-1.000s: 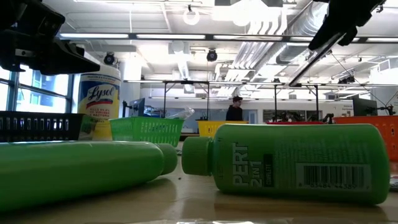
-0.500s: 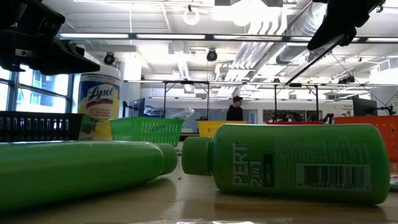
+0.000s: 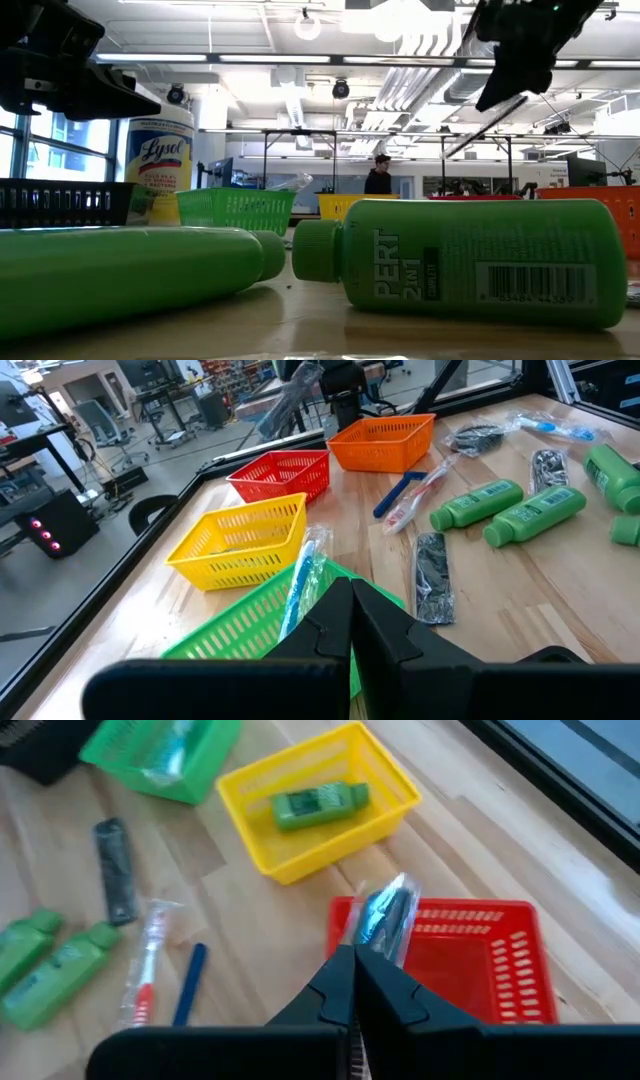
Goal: Pick & Place Travel size toiletries
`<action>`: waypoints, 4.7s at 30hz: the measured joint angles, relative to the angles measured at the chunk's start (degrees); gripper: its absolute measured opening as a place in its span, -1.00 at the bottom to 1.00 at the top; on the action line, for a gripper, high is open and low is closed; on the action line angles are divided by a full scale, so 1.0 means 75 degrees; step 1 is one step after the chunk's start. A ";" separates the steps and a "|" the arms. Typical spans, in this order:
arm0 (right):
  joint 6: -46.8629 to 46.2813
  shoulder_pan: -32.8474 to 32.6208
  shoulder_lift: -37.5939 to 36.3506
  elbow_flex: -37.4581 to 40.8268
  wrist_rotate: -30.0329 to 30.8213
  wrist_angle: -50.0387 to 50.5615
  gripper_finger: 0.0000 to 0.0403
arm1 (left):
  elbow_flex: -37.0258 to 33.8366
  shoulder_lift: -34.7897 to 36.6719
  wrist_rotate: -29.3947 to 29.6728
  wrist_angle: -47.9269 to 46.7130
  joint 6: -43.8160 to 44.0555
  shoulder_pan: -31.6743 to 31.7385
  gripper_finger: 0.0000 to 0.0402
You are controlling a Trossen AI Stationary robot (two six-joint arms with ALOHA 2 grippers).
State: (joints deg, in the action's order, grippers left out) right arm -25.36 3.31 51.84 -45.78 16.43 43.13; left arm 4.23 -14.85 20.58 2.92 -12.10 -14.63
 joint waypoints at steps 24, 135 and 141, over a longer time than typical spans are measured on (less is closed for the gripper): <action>0.0507 0.2416 0.1764 -0.0003 -0.0753 0.0016 -0.99 | 0.0000 -0.0001 0.0003 -0.0003 -0.0138 0.0000 -1.00; -0.0568 -0.0198 0.4203 0.0000 -0.2218 -0.1607 0.21 | -0.0002 -0.0003 -0.0006 -0.0003 -0.0003 0.0000 -1.00; -0.0748 -0.0910 0.2861 0.0000 -0.1380 -0.1676 0.30 | -0.0001 -0.0002 -0.0006 -0.0012 0.0001 0.0000 -1.00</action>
State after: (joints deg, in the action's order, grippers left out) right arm -30.96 -3.51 73.30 -45.78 6.08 30.57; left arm 4.22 -14.86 20.53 2.83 -12.09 -14.63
